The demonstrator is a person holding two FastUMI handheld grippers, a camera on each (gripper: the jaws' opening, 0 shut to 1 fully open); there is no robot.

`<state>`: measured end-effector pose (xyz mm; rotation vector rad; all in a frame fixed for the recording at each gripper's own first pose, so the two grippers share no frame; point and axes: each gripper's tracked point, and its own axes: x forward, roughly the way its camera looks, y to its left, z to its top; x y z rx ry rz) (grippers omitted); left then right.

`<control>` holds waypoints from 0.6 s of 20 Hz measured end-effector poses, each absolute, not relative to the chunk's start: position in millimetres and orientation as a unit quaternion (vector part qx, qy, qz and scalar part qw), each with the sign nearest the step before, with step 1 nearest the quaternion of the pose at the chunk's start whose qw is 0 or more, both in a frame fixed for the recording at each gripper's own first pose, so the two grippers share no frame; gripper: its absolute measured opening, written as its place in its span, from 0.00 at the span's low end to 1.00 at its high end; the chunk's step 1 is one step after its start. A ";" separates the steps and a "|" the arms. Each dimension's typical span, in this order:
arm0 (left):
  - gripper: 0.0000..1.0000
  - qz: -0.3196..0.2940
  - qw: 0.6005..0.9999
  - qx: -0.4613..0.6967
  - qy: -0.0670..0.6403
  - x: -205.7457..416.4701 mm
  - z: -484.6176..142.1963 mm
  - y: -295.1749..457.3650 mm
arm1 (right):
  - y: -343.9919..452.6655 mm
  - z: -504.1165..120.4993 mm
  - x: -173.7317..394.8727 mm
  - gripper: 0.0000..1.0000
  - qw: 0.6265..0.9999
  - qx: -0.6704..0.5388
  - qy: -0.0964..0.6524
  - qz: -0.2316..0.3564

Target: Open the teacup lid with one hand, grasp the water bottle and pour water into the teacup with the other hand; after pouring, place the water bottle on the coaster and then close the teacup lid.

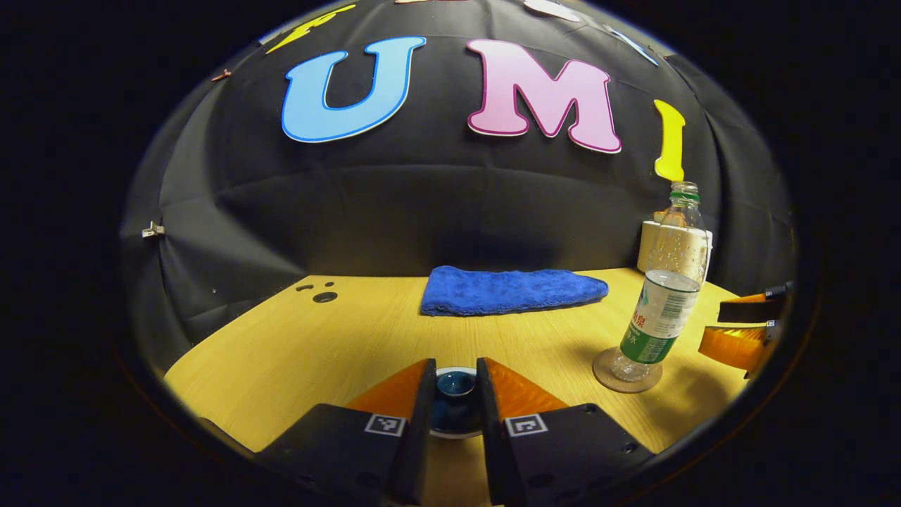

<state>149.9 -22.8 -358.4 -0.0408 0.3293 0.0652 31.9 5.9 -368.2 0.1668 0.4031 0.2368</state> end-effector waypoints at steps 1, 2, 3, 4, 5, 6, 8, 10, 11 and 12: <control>0.40 0.032 0.986 -0.019 0.160 149.5 -354.9 -22.6 | 5.6 -365.3 32.4 0.98 0.970 0.082 0.197 0.117; 0.46 0.031 0.987 -0.017 0.154 148.6 -349.7 -23.0 | 5.1 -361.0 33.7 0.98 0.970 0.083 0.194 0.118; 0.47 0.030 0.988 -0.013 0.150 147.3 -342.8 -23.4 | 5.2 -355.2 33.3 0.98 0.971 0.082 0.191 0.117; 0.51 0.028 0.989 -0.012 0.148 146.4 -335.5 -24.5 | 5.2 -347.5 34.3 0.98 0.972 0.081 0.188 0.119; 0.46 0.026 0.989 -0.012 0.146 142.8 -326.7 -25.4 | 5.1 -339.6 34.9 0.98 0.972 0.078 0.184 0.120; 0.46 0.024 0.989 -0.015 0.144 139.3 -314.9 -26.4 | 3.8 -328.7 37.4 0.98 0.973 0.075 0.180 0.121; 0.51 0.020 0.990 -0.020 0.137 134.0 -287.8 -29.1 | 0.0 -300.1 38.8 0.98 0.975 0.077 0.169 0.119; 0.47 0.020 0.991 -0.014 0.130 127.5 -255.4 -27.3 | -4.2 -267.3 39.9 0.98 0.977 0.083 0.158 0.116; 0.47 0.019 0.992 -0.013 0.126 124.3 -238.7 -27.3 | -5.3 -249.3 38.8 0.98 0.978 0.083 0.152 0.116; 0.46 0.016 0.992 -0.014 0.122 120.9 -220.4 -28.2 | -5.6 -232.2 37.7 0.98 0.979 0.081 0.146 0.117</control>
